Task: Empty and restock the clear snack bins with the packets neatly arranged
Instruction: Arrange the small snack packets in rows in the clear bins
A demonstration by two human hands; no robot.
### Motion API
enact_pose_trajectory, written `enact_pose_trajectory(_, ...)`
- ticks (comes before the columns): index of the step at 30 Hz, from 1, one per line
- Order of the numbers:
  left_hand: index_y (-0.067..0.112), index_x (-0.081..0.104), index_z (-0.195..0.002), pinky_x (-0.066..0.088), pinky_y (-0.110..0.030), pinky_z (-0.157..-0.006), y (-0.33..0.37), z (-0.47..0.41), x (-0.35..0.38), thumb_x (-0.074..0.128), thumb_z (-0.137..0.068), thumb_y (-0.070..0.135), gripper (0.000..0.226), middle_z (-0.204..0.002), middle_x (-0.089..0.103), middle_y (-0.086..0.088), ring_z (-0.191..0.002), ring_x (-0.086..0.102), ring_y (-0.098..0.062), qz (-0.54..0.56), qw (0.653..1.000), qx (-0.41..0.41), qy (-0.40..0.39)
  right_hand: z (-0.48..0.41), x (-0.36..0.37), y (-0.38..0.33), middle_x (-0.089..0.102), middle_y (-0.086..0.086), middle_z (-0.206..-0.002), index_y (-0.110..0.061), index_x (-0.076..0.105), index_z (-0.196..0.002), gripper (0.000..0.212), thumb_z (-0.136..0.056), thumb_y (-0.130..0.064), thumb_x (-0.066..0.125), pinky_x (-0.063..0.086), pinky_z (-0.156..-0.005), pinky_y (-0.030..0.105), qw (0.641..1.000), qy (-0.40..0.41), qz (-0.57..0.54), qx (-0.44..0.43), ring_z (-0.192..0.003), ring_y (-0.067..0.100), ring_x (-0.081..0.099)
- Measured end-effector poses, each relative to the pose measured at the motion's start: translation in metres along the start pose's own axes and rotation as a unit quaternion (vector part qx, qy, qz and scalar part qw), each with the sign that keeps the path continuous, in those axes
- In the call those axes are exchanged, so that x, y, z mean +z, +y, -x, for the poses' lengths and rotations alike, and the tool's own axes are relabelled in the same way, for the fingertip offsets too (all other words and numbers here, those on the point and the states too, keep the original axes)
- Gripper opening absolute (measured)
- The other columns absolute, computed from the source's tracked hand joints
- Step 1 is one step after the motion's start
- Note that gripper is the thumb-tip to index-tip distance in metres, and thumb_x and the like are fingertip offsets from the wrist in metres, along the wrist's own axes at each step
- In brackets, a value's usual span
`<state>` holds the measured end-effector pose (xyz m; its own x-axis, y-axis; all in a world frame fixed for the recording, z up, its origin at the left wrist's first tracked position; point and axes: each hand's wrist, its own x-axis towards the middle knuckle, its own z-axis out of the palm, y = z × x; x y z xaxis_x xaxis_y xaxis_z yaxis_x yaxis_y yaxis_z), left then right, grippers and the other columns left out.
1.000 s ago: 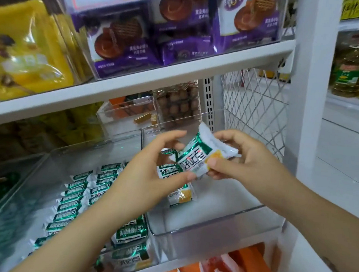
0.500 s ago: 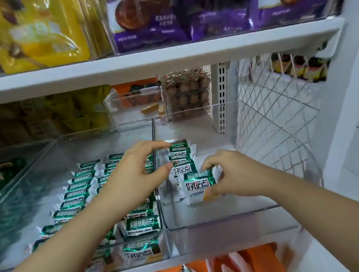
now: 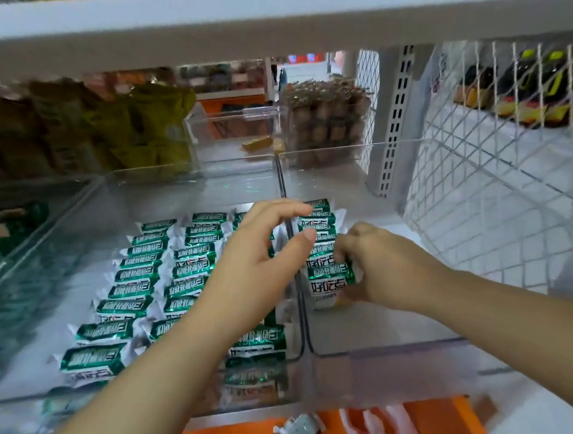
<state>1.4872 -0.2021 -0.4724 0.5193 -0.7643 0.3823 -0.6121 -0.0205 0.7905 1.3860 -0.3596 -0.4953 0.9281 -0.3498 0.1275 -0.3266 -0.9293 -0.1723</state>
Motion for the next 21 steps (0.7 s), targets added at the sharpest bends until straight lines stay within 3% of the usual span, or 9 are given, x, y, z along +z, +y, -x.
enact_pose_trajectory(4,0.049,0.055,-0.1,0.038,-0.016,-0.099,0.001,0.002,0.001,0.055,-0.092,0.032,0.018,-0.115,0.051,0.031,-0.113,0.045,0.015,0.006,1.0,0.008,0.006,-0.01,0.007,0.0,0.05,0.005,-0.1,-0.023,0.036,-0.093,0.055,-0.064,-0.025,0.083,0.041,-0.069,0.033,0.995,0.0,-0.101,-0.002,-0.083,0.019,0.049)
enact_pose_trajectory(8,0.046,0.057,-0.102,0.039,-0.023,-0.101,0.002,0.002,0.001,0.055,-0.092,0.033,0.017,-0.117,0.052,0.03,-0.114,0.047,0.012,0.007,1.0,0.007,0.007,-0.004,0.002,0.005,0.054,-0.001,-0.114,-0.024,0.035,-0.108,0.066,-0.066,-0.046,0.081,0.048,-0.073,0.035,0.999,-0.027,-0.006,0.026,-0.091,0.02,0.056)
enact_pose_trajectory(10,0.047,0.056,-0.102,0.039,-0.018,-0.098,0.004,0.002,0.0,0.054,-0.092,0.032,0.018,-0.117,0.052,0.03,-0.113,0.047,0.012,-0.001,1.0,0.008,0.008,-0.002,-0.006,0.007,0.051,-0.001,-0.123,-0.025,0.034,-0.122,0.077,-0.066,-0.052,0.079,0.047,-0.075,0.034,0.997,-0.055,0.013,0.05,-0.101,0.023,0.057)
enact_pose_trajectory(12,0.047,0.054,-0.102,0.035,-0.005,-0.09,0.008,0.003,0.0,0.054,-0.093,0.031,0.018,-0.12,0.051,0.029,-0.111,0.044,0.018,-0.023,1.0,0.008,0.009,0.004,-0.018,0.003,0.05,0.0,-0.127,-0.026,0.033,-0.128,0.078,-0.069,-0.053,0.076,0.044,-0.073,0.031,0.997,-0.057,0.02,0.051,-0.106,0.023,0.056)
enact_pose_trajectory(14,0.043,0.055,-0.105,0.028,0.006,-0.083,0.013,0.007,-0.003,0.055,-0.094,0.029,0.018,-0.123,0.05,0.024,-0.108,0.04,0.024,-0.057,0.998,0.018,0.02,0.016,-0.032,-0.004,0.052,0.0,-0.128,-0.025,0.034,-0.13,0.069,-0.077,-0.049,0.071,0.042,-0.073,0.031,0.999,-0.015,0.018,0.045,-0.107,0.023,0.056)
enact_pose_trajectory(16,0.039,0.056,-0.107,0.023,0.008,-0.084,0.017,0.019,-0.012,0.057,-0.094,0.023,0.021,-0.121,0.049,0.019,-0.105,0.039,0.024,-0.097,0.994,0.043,0.038,0.035,-0.045,-0.017,0.056,-0.004,-0.12,-0.024,0.04,-0.127,0.054,-0.084,-0.043,0.066,0.041,-0.071,0.031,0.998,0.04,-0.015,0.045,-0.102,0.021,0.057)
enact_pose_trajectory(21,0.014,0.067,-0.1,0.032,-0.003,-0.091,0.019,0.093,-0.044,0.049,-0.088,0.018,0.022,-0.102,0.062,0.001,-0.098,0.053,-0.005,-0.176,0.97,0.16,0.051,0.097,-0.045,-0.077,0.053,-0.019,-0.076,-0.021,0.062,-0.096,0.013,-0.083,-0.021,0.065,0.05,-0.065,0.035,0.963,0.239,-0.126,-0.016,-0.07,0.014,0.058)
